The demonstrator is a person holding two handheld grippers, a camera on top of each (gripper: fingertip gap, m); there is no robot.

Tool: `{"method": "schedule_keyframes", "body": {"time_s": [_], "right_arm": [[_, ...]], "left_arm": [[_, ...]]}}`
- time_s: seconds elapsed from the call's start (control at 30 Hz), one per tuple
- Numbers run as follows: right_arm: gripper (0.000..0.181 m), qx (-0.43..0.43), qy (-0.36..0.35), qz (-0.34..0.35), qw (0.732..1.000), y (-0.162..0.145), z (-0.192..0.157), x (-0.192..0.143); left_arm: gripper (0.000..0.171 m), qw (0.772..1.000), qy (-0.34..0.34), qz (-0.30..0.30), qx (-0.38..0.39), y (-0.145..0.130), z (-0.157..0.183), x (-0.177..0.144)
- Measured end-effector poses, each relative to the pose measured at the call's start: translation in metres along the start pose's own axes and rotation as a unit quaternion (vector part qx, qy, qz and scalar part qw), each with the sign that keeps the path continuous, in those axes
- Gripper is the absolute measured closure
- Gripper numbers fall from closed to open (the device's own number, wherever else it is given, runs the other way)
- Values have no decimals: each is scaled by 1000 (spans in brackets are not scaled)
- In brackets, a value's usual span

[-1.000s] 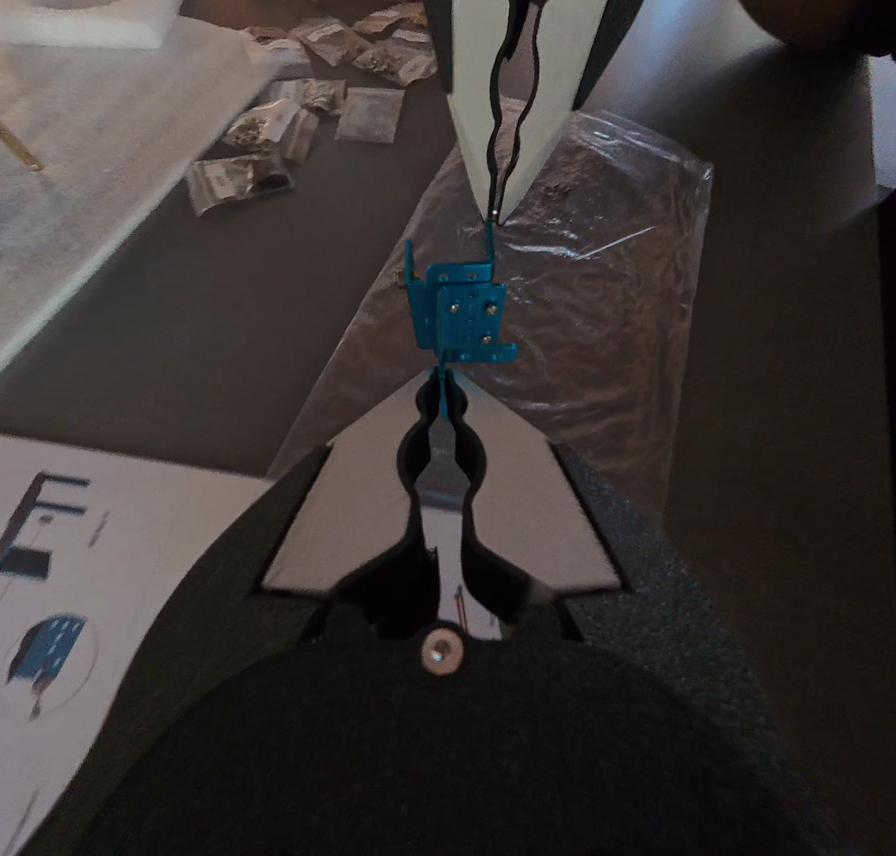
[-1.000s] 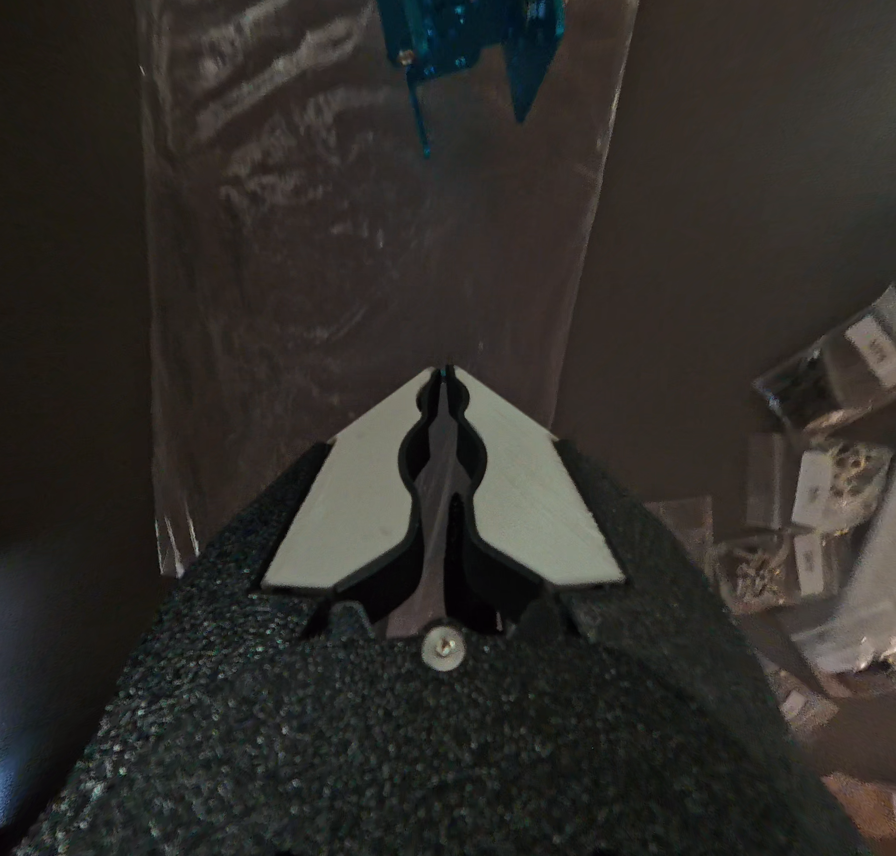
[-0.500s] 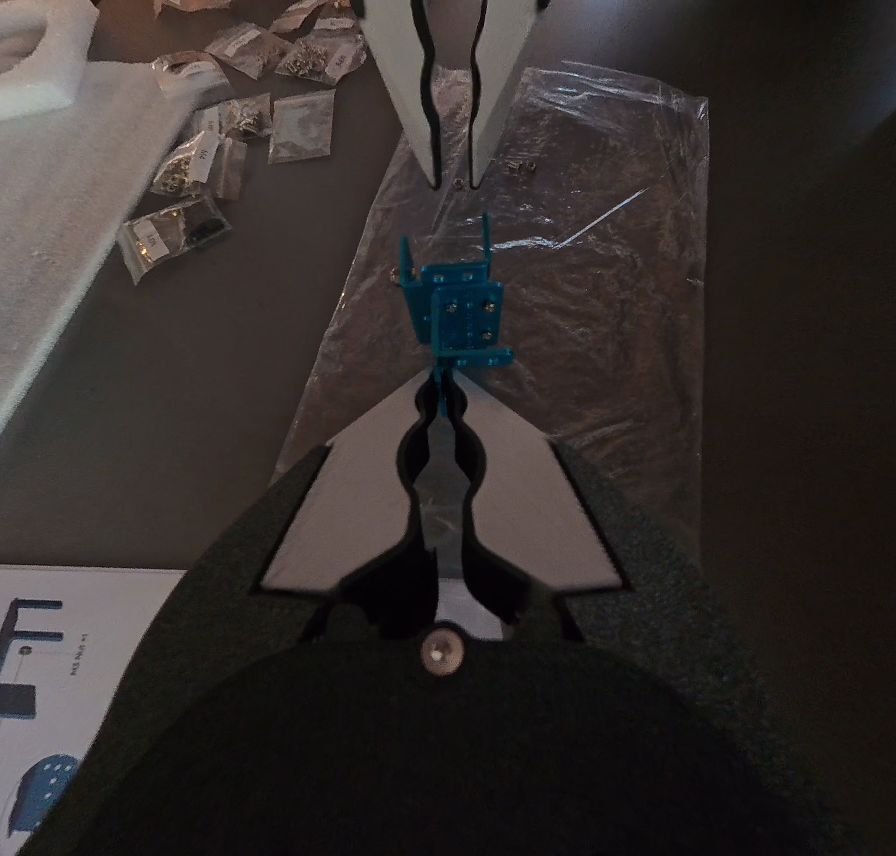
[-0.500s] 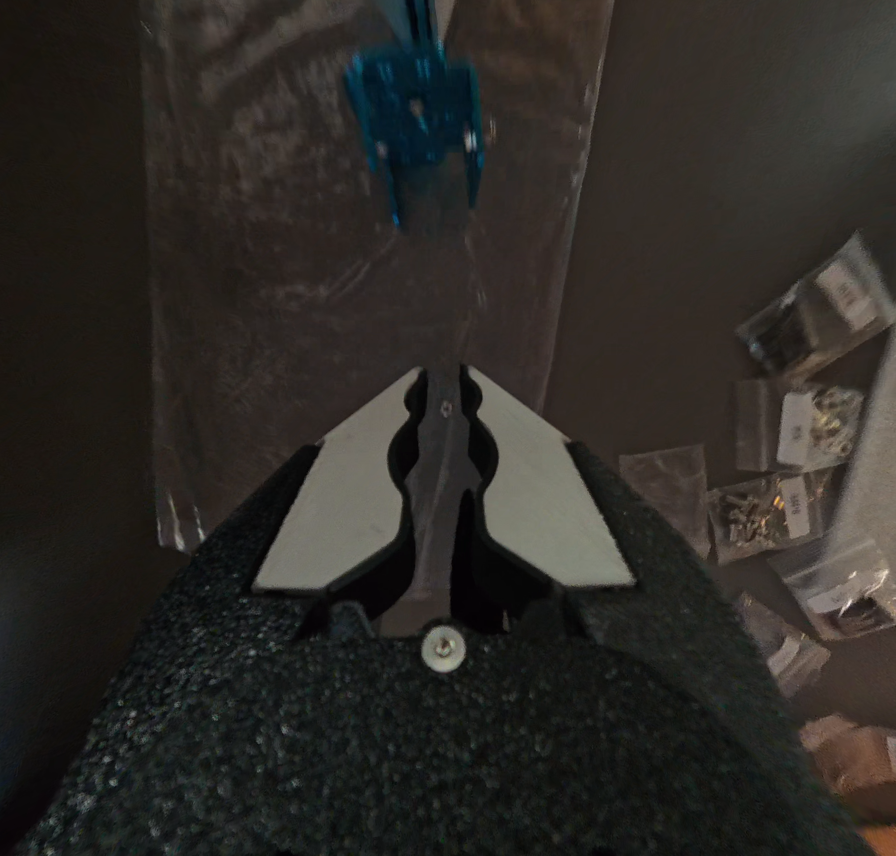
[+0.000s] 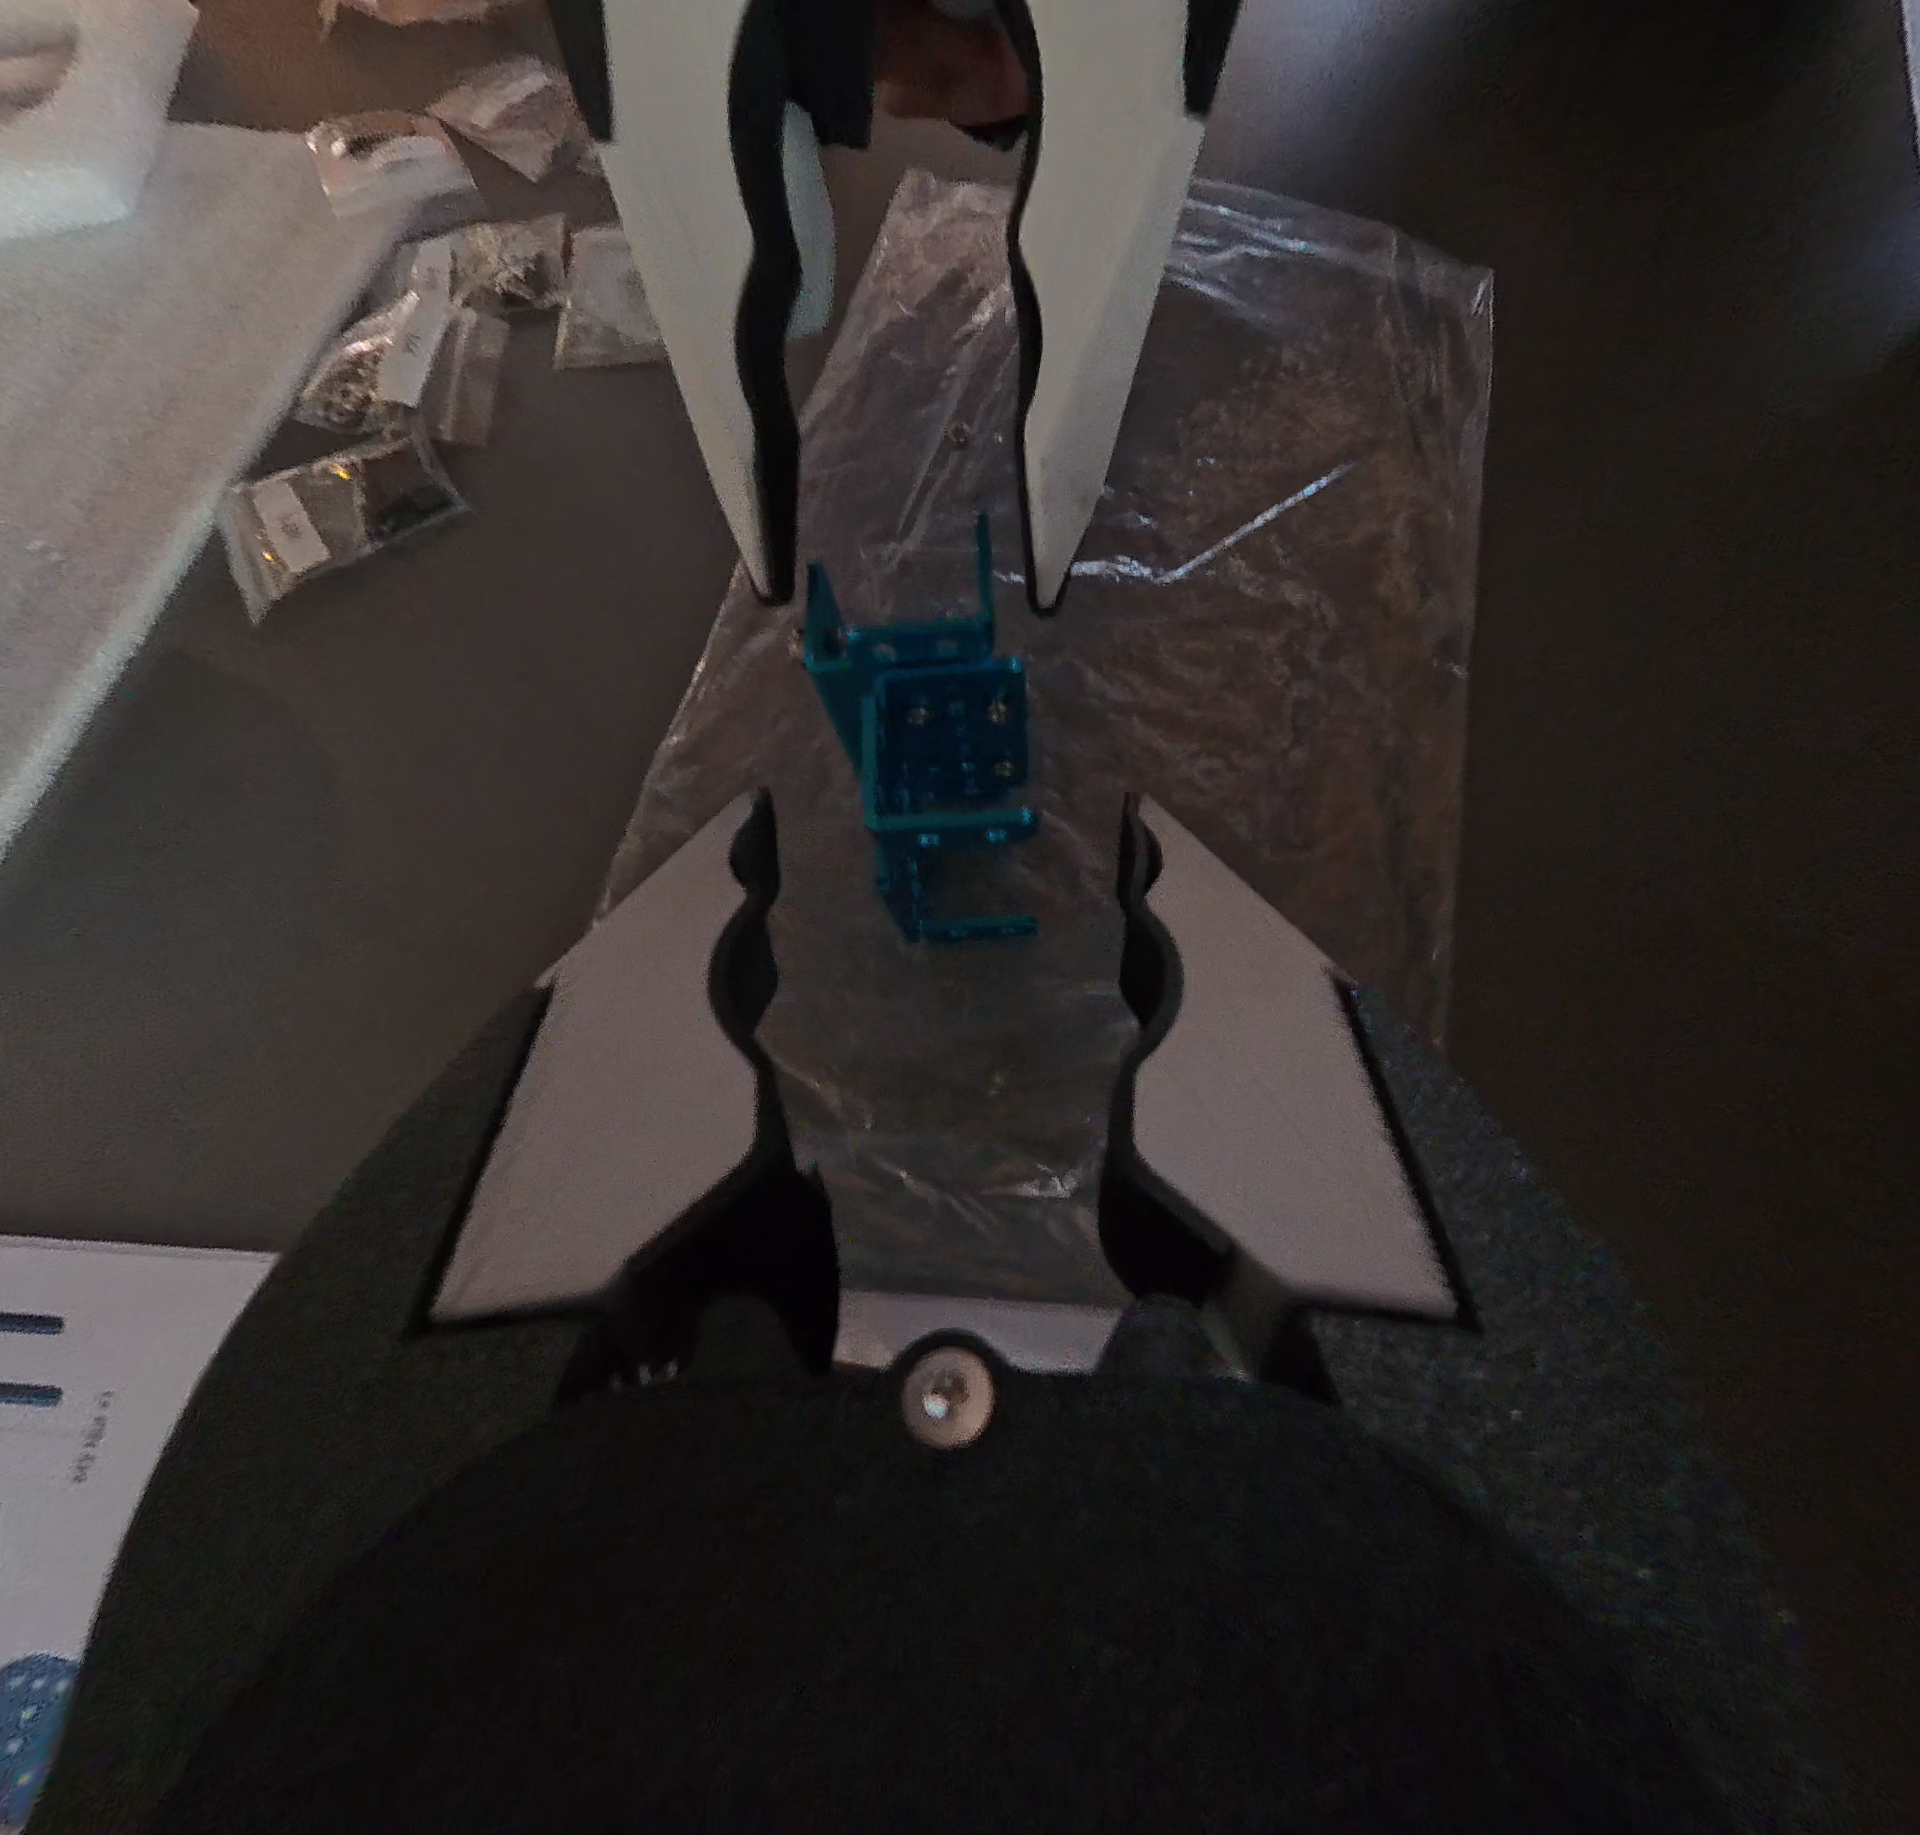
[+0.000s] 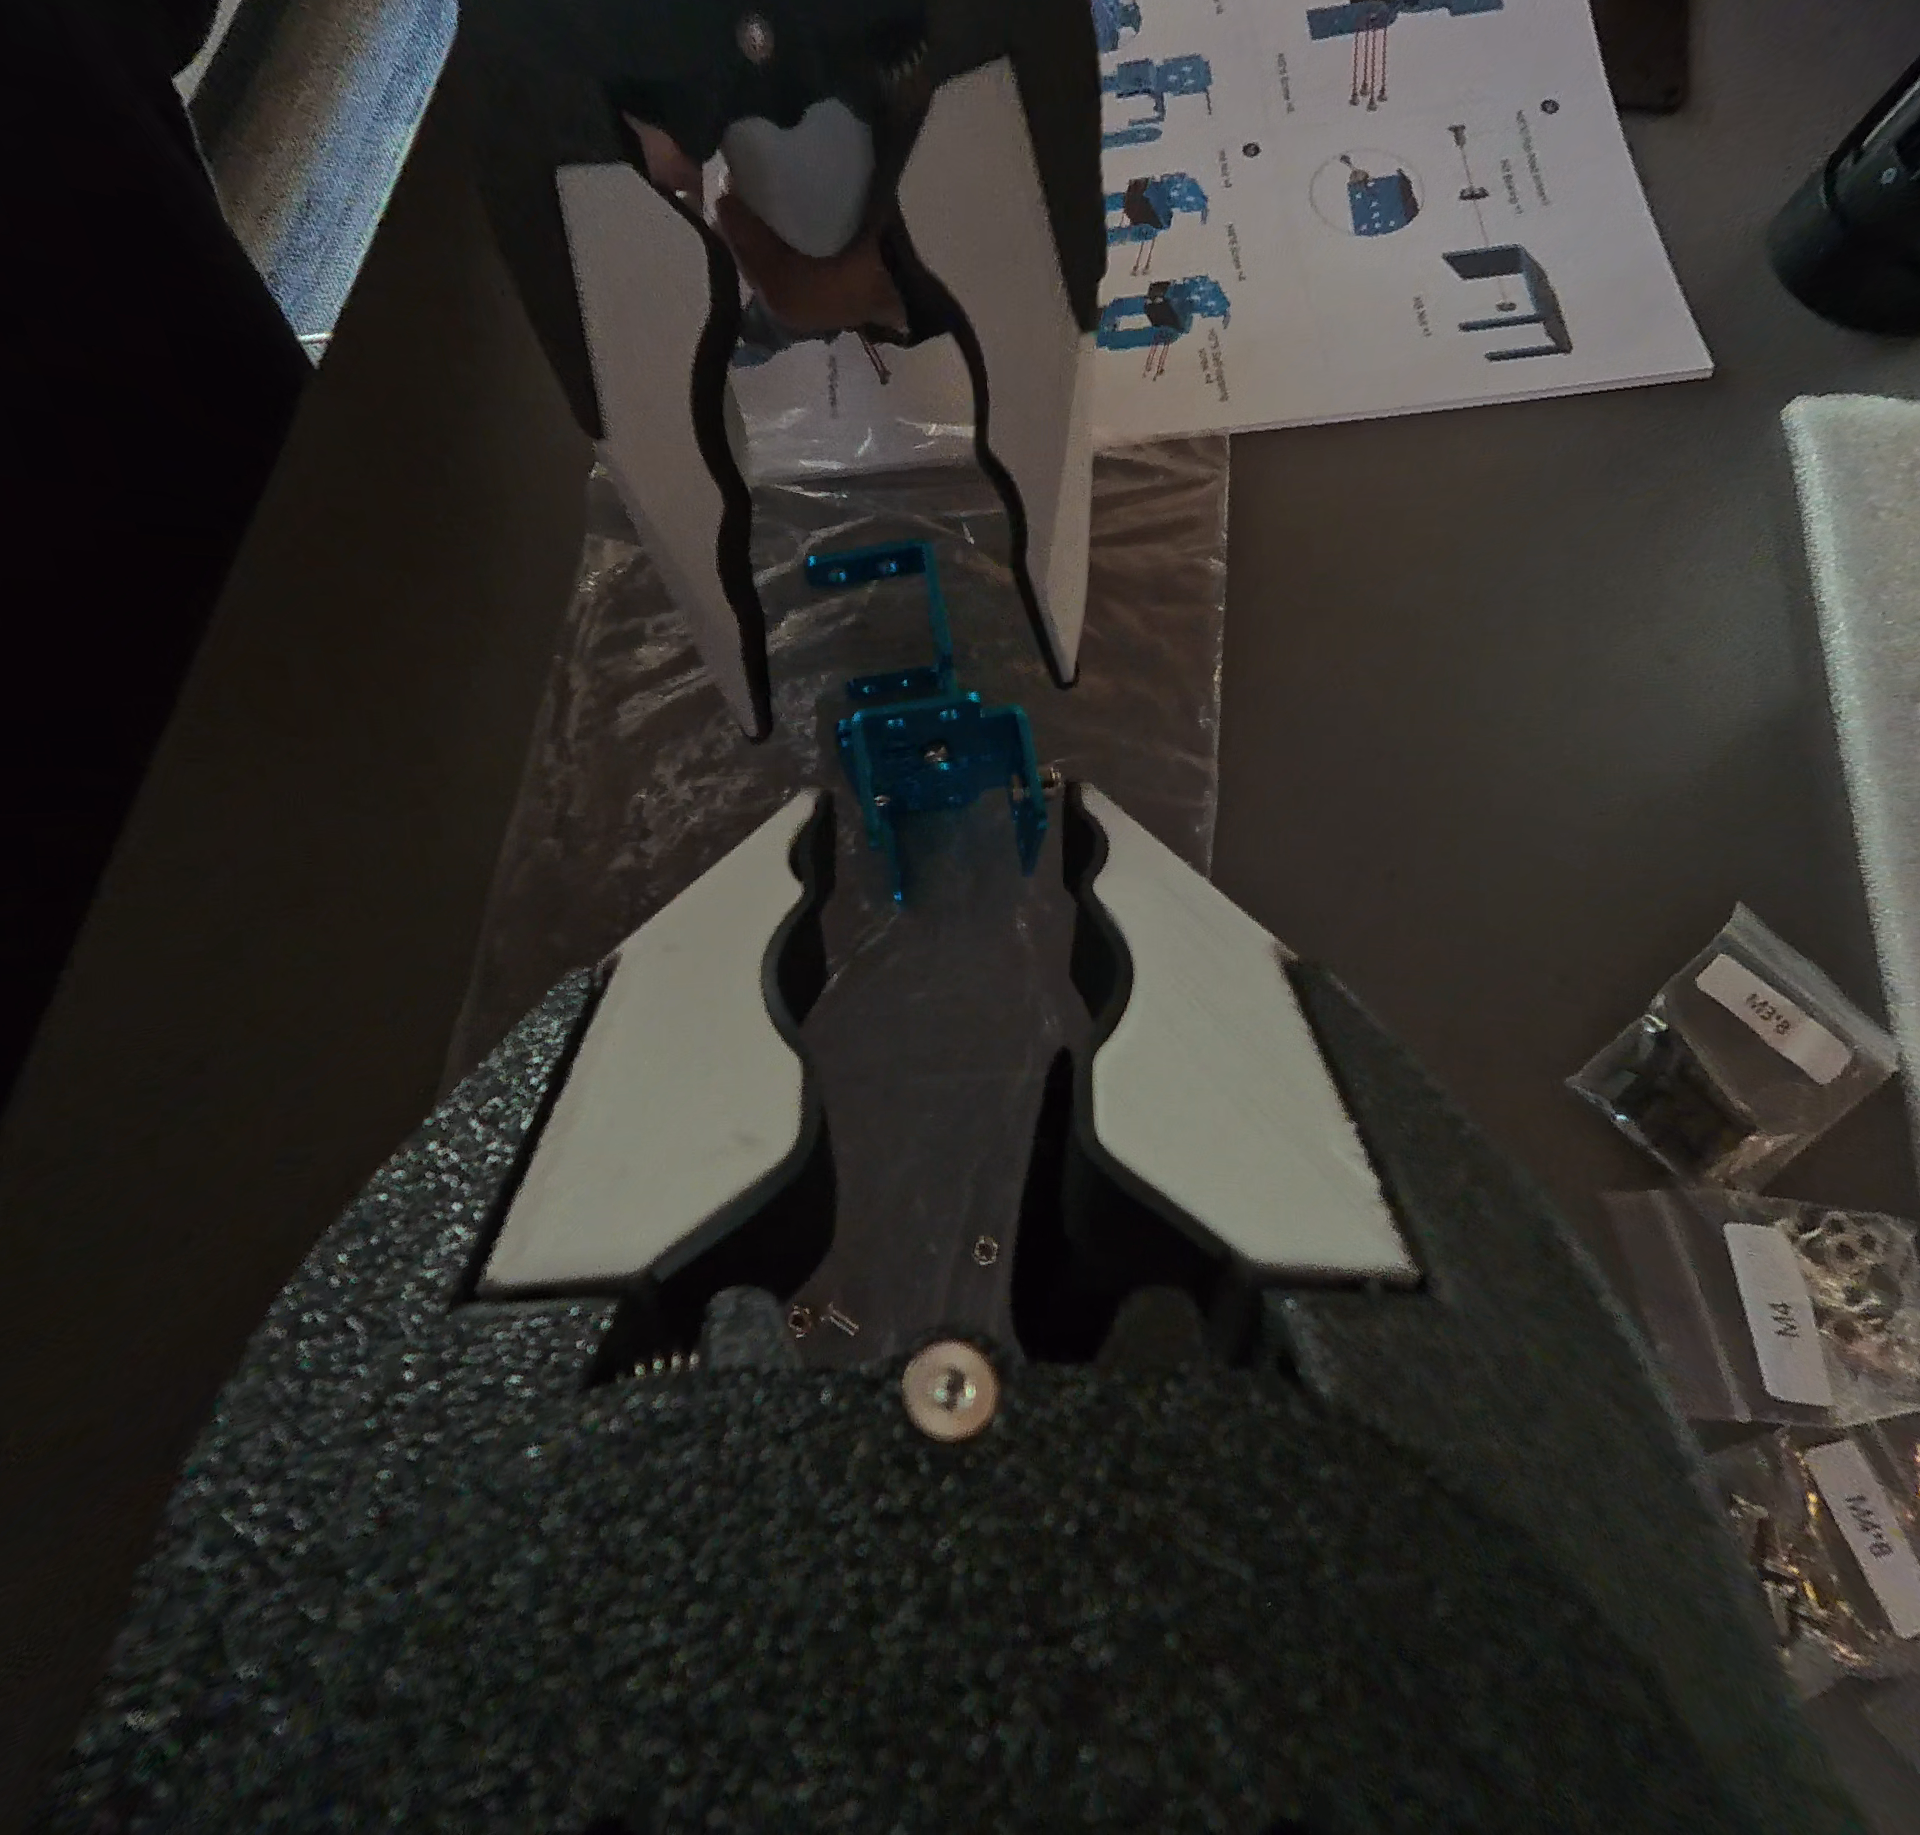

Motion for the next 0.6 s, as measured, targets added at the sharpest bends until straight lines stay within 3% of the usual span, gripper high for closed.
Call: {"method": "schedule_keyframes", "body": {"time_s": [0.17, 0.27, 0.37, 0.43, 0.6], "right_arm": [[134, -15, -16, -8, 1000, 0, 3, -9], [144, -15, -35, -35, 999, -11, 4, -30], [156, -12, -8, -110, 994, -34, -3, -54], [154, -34, -15, -169, 985, -42, -2, -63], [157, -43, 13, -252, 967, -43, 0, -59]], "left_arm": [[106, 999, -9, 32, -14, 14, -3, 5], [106, 999, -10, 37, -16, 15, -4, 8], [108, 999, -9, 30, -10, 14, -6, 13], [113, 999, -13, 28, -9, 13, -6, 16], [117, 1000, -12, 24, -4, 13, -5, 21]]}}
Point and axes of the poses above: each gripper's, where its closed fingertips meet, x out along the fingers, y out of its top, z = x × y across the jaws, the point moved 5 cm from there along -x, back along the fingers, and after that the axes turned 15 degrees about z, right-handed, at the moved point
